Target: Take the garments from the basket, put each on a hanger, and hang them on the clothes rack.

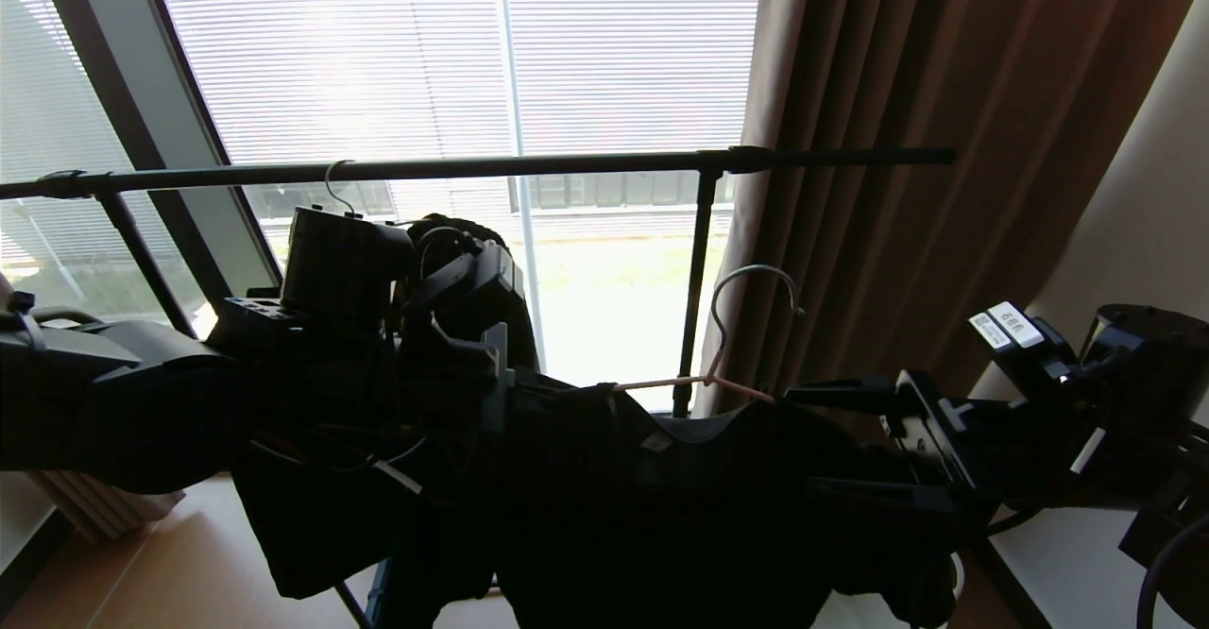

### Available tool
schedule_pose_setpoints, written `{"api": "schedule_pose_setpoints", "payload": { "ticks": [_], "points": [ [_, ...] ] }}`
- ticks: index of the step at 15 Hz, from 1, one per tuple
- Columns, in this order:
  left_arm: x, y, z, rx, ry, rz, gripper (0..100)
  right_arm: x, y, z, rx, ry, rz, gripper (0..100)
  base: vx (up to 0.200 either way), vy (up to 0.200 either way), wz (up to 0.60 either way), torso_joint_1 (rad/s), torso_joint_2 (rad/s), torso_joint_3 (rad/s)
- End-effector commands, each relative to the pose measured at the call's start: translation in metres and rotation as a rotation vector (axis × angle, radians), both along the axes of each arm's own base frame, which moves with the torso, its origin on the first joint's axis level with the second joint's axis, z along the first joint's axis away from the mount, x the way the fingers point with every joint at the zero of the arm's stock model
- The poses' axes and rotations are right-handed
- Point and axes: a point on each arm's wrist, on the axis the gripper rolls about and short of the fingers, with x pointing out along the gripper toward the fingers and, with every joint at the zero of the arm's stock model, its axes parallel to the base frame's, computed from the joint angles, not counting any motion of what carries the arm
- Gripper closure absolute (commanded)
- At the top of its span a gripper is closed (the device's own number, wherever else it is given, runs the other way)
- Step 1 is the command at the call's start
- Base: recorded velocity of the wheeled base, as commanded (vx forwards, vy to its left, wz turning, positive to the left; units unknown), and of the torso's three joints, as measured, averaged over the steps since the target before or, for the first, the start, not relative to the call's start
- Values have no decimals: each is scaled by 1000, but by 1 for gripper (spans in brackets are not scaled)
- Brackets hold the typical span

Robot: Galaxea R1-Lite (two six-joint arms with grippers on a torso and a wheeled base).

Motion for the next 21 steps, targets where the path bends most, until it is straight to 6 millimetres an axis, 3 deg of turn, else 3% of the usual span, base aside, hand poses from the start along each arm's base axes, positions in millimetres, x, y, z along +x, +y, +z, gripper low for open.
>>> {"api": "schedule_pose_setpoints", "payload": {
  "ticks": [1,5,9,13,21],
  "points": [
    [-8,15,9,-13,-23,29,100,1,-4,0,-1,-6,-14,0,0,0,0,0,0,0],
    [-19,34,12,-27,-22,53,100,2,-8,3,3,-30,-32,0,0,0,0,0,0,0],
    [-34,65,17,-69,-22,77,100,4,-14,4,6,-42,-58,0,0,0,0,0,0,0],
    [-49,91,18,-92,-25,126,100,14,-16,-8,-4,-1,-72,0,0,0,0,0,0,0],
    [-50,99,19,-129,-12,112,100,38,-22,-35,-18,80,-104,0,0,0,0,0,0,0]
  ]
}}
